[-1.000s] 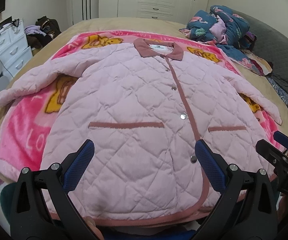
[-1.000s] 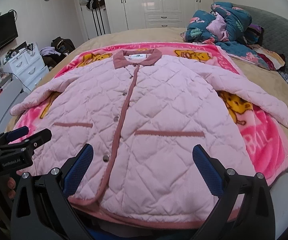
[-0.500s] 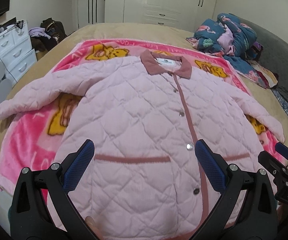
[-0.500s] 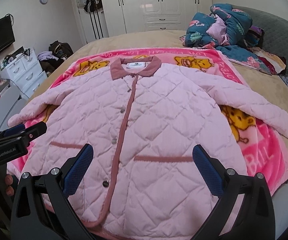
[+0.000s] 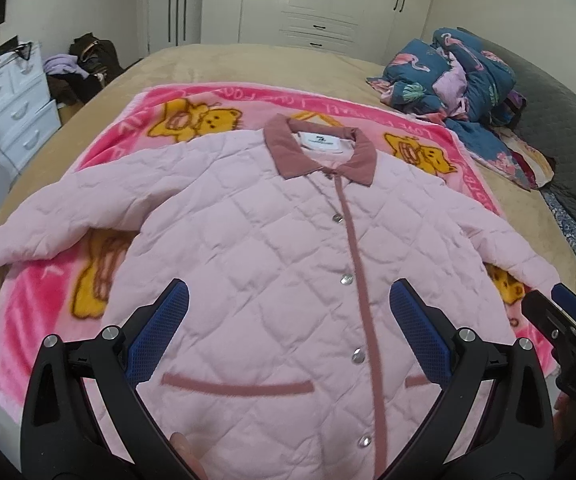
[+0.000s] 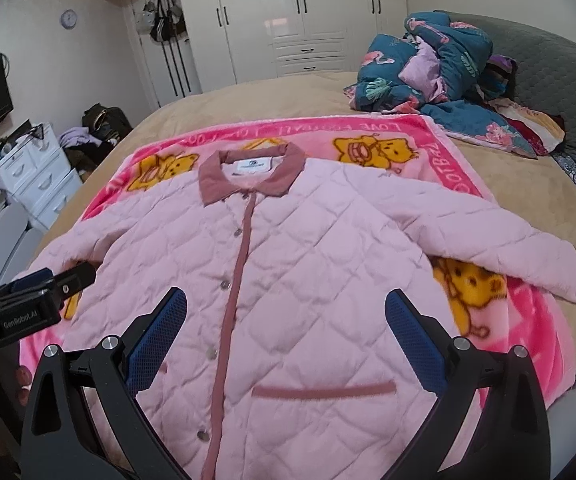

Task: Fold large clothes
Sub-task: 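Move the right gripper over the jacket toward a sleeve cuff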

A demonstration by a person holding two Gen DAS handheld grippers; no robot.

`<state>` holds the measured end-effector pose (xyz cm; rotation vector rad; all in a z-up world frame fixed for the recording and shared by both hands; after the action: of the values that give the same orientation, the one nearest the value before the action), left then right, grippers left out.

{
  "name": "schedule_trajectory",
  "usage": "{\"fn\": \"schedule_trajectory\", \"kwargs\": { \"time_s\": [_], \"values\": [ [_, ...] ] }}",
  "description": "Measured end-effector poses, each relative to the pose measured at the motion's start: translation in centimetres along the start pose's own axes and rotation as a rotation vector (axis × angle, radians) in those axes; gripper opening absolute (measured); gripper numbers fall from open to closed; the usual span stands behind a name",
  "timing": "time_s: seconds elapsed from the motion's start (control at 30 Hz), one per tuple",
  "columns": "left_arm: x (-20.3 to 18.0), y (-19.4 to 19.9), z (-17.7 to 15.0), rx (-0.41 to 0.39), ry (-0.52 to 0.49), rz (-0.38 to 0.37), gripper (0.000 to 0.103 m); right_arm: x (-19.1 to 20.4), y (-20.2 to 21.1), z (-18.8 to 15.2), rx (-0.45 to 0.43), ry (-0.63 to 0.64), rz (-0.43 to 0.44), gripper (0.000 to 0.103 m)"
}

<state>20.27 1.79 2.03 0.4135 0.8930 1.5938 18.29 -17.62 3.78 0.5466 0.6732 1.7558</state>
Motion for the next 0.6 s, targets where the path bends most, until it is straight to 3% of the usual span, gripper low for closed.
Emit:
{"fn": "schedule_trajectory", "kwargs": {
  "time_s": [0.4, 0.6],
  "values": [
    [-4.1, -5.0, 4.5, 0.029, -0.03, -0.017, 0.094, -5.3, -2.6, 6.0, -0.049, -0.108, -0.067, 0.099],
    [-6.6, -7.7, 5.7, 0.049, -0.052, -0.041, 0.094, -10.3, -4.8, 7.5, -0.049, -0.181, -0.126, 0.099]
  ]
}}
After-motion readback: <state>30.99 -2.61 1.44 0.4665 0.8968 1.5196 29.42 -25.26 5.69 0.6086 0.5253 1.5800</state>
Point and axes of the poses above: each gripper's, at about its wrist camera, not at the fingertips, and y roughly against the way its jaws point, x to its left, z to its top, the point moved 6 cm from there along -y, roughly the way its jaws point, and after that the axes turned 8 degrees about y, right-handed, at the moved point
